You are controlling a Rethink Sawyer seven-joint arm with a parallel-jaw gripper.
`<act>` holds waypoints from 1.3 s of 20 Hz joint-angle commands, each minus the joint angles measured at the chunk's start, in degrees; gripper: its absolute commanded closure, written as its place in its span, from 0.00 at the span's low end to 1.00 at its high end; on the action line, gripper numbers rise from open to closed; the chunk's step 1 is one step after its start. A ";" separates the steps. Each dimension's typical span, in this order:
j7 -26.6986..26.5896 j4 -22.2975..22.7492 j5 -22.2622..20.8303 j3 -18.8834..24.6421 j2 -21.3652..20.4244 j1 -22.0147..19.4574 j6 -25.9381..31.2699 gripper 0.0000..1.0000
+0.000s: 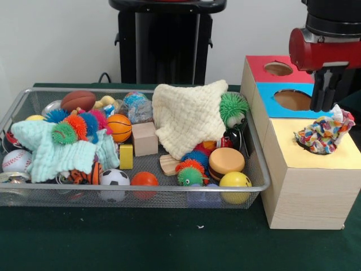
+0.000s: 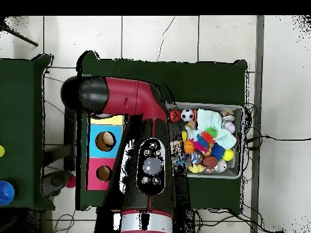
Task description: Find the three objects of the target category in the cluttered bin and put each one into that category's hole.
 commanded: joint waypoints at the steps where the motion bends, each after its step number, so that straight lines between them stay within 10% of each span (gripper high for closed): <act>1: 14.00 1.32 0.41 0.19 0.79 0.31 3.46 1.00; 26: 14.40 9.46 3.94 2.78 1.31 -0.32 -4.27 1.00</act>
